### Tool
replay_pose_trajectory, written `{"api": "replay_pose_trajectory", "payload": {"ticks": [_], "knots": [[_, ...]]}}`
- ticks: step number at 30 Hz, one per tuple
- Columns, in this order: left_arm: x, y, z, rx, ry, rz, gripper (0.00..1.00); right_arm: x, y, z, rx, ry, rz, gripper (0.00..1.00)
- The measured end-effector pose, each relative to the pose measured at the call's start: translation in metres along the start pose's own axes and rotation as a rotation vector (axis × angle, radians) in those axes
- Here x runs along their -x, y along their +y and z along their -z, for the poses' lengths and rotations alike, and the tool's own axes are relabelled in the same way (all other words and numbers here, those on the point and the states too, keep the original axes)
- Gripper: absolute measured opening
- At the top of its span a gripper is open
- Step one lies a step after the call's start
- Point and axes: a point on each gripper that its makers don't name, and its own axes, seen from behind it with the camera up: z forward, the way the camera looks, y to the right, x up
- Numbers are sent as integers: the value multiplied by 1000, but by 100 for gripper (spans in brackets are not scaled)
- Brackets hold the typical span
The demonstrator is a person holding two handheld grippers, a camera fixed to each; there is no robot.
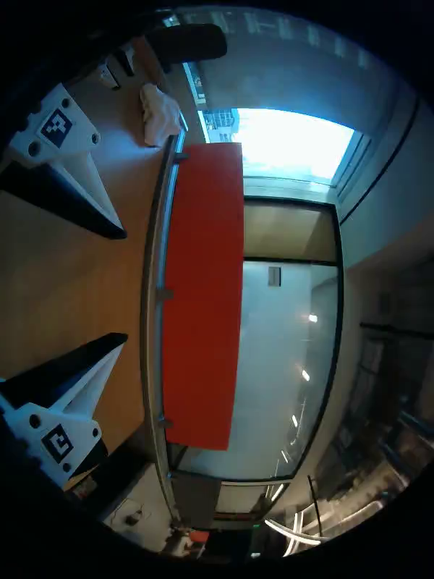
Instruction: Fold towel
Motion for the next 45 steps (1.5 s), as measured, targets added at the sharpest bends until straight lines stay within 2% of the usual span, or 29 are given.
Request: {"api": "replay_pose_trajectory", "payload": {"ticks": [6,12,21,33,37,45], "knots": [[5,-3,-3,-9,15,25,93,-1,-4,-2,-5,2,23,100],[3,-2,-3,2,32,16,93,-3,-4,-6,-8,6,23,100],[2,-7,1,-6,44,43,93,1,-4,-11,-11,-1,31,100],[3,-9,2,-6,49,45,93,8,0,-14,-7,-4,24,100],[3,-9,1,-7,49,46,93,7,5,-14,-2,12,34,100],[6,-9,1,-7,50,47,93,-9,30,-5,41,76,36,100]]}}
